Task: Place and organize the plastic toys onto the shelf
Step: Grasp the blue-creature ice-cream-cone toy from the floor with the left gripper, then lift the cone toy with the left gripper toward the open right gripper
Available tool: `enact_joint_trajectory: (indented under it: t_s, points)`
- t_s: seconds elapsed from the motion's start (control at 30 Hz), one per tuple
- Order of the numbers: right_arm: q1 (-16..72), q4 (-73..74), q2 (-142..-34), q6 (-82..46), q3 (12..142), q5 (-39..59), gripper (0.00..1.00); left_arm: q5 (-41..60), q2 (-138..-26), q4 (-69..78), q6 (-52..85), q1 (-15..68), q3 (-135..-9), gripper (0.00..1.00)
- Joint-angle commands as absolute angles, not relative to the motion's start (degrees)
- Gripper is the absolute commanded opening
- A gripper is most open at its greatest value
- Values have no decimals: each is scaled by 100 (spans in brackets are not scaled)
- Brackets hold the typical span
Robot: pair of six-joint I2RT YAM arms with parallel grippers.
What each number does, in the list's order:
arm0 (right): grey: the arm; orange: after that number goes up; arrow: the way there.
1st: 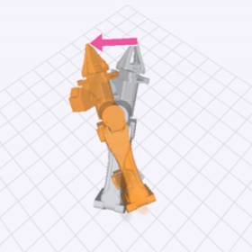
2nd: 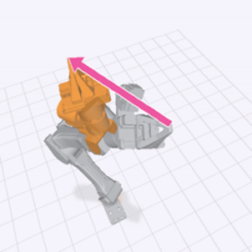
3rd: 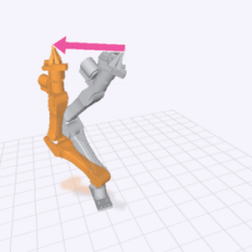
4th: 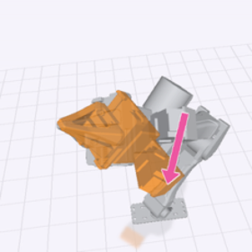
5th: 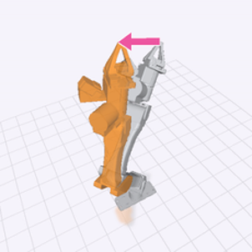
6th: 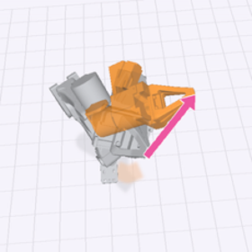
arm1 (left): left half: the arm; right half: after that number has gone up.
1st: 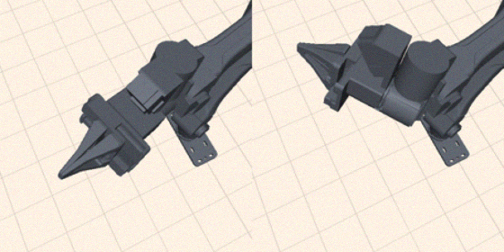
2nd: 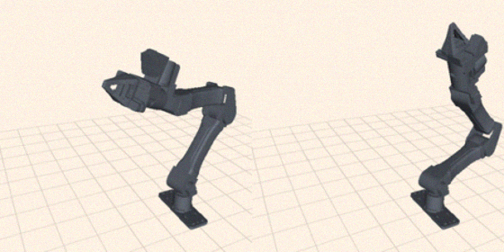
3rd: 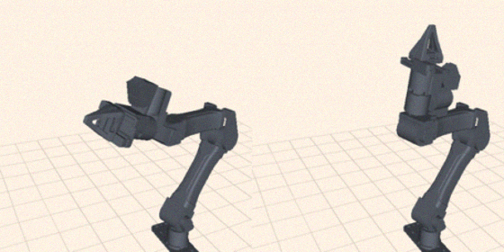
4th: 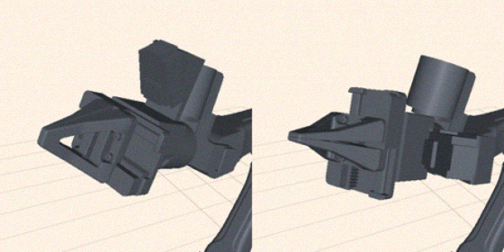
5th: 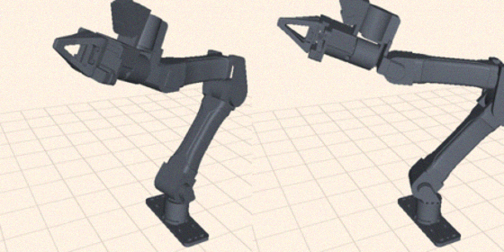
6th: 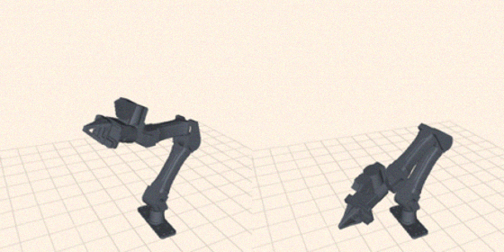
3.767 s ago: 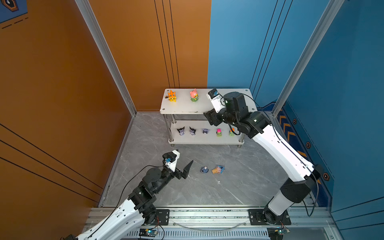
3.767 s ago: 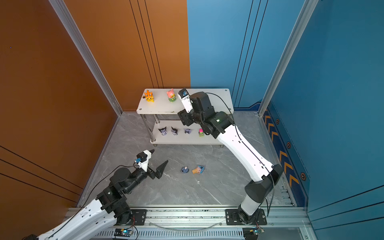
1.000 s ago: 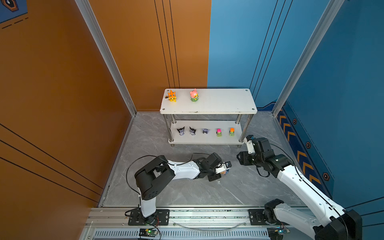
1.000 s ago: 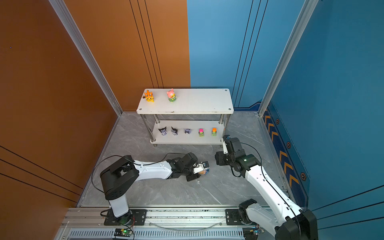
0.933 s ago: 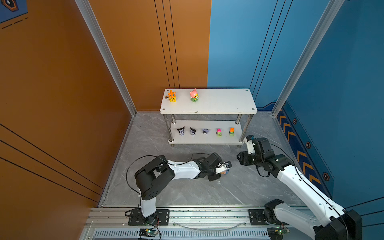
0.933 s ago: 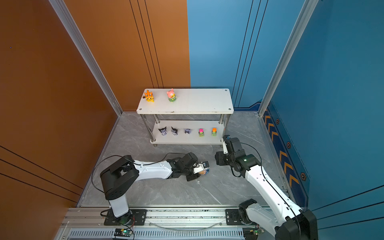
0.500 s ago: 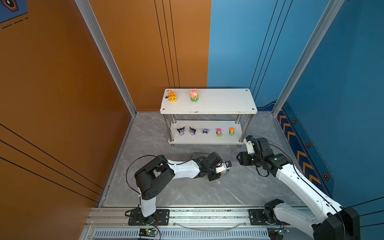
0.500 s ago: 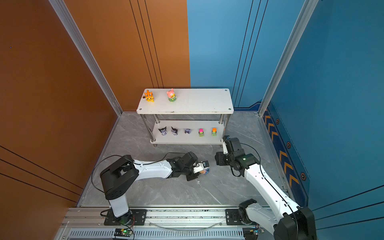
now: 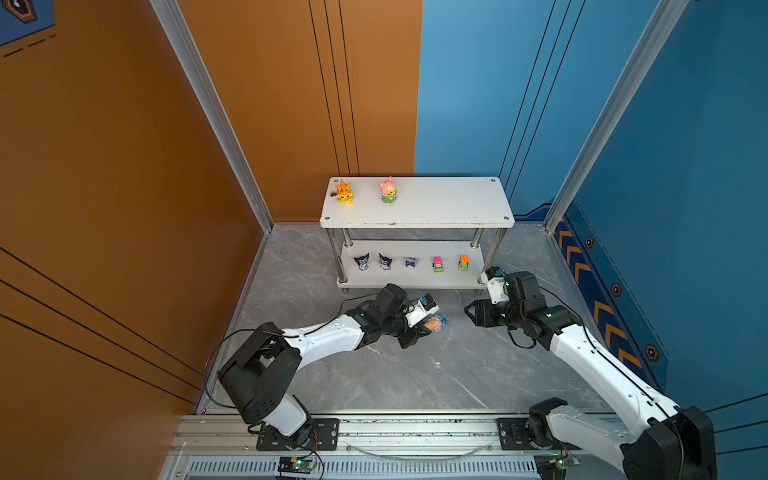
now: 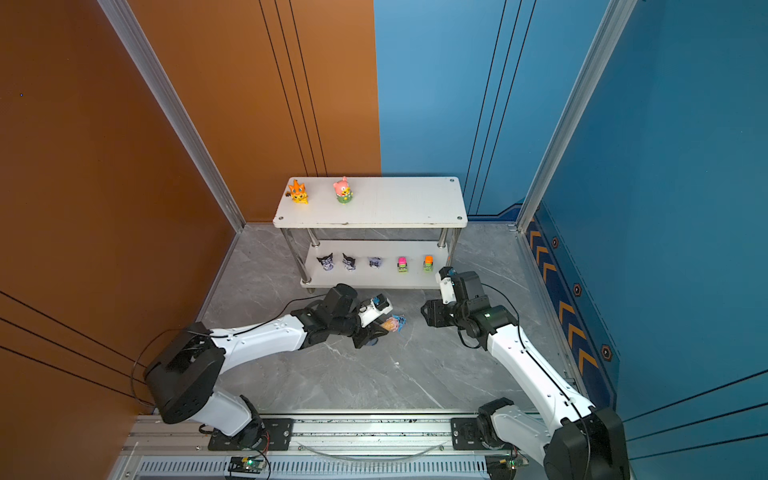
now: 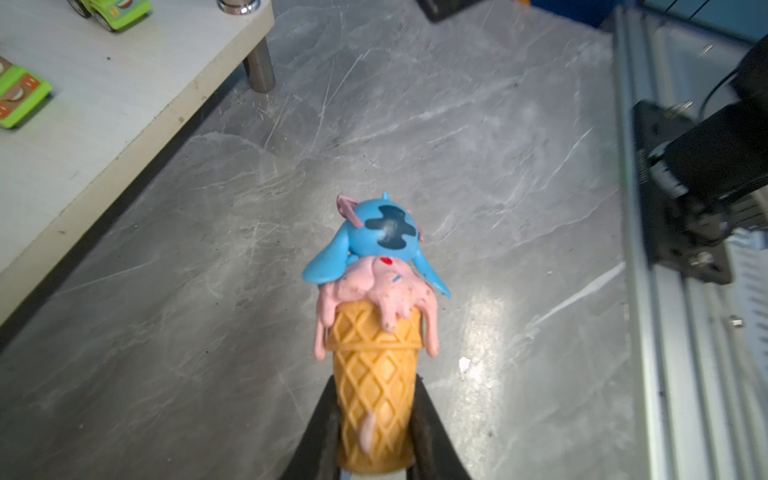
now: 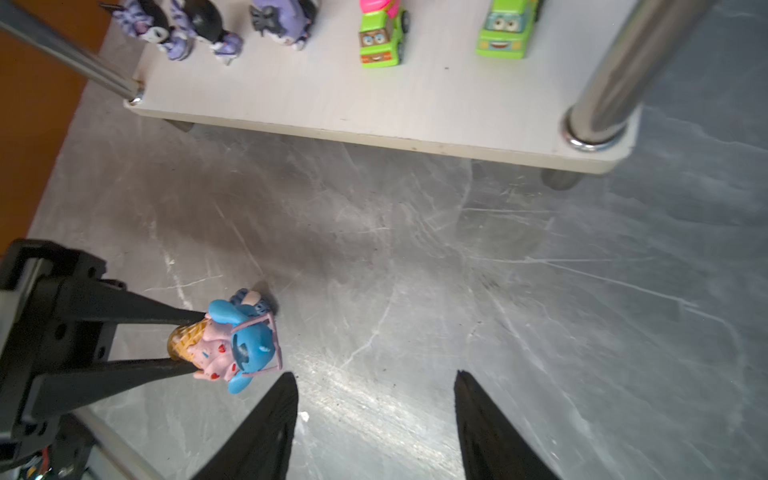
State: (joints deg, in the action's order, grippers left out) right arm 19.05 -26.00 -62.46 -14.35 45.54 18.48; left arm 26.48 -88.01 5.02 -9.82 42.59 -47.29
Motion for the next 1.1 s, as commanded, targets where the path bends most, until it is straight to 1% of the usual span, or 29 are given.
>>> enact_joint_trajectory:
  t_s: [0.0, 0.2, 0.33, 0.53, 0.7, 0.87, 1.07]
  points:
    - [1872, -1922, -6007, -1292, 4338, 2711, 64, 3876, -8480, 751, -401, 4083, -4631, 3]
    - [1849, -350, -5498, -1321, 3914, 4024, 69, 4950, -7736, 1447, 534, 3779, -4335, 4]
    - [1843, 287, -5388, -1213, 3914, 4653, 73, 5299, -7245, 1896, 1050, 3623, -4142, 5]
    - [1833, 638, -5484, -1416, 4301, 5277, 80, 5653, -6823, 2298, 1507, 3542, -4028, 5]
    - [1816, 489, -5361, -1265, 4567, 5666, 81, 5988, -6818, 2694, 1866, 3558, -4017, 5]
    - [1670, 488, -5191, -1081, 4755, 6377, 81, 6294, -6769, 3748, 2693, 3517, -3938, 5]
    - [1731, 633, -5367, -1007, 5061, 7168, 80, 6518, -6688, 5394, 4005, 3304, -3911, 5]
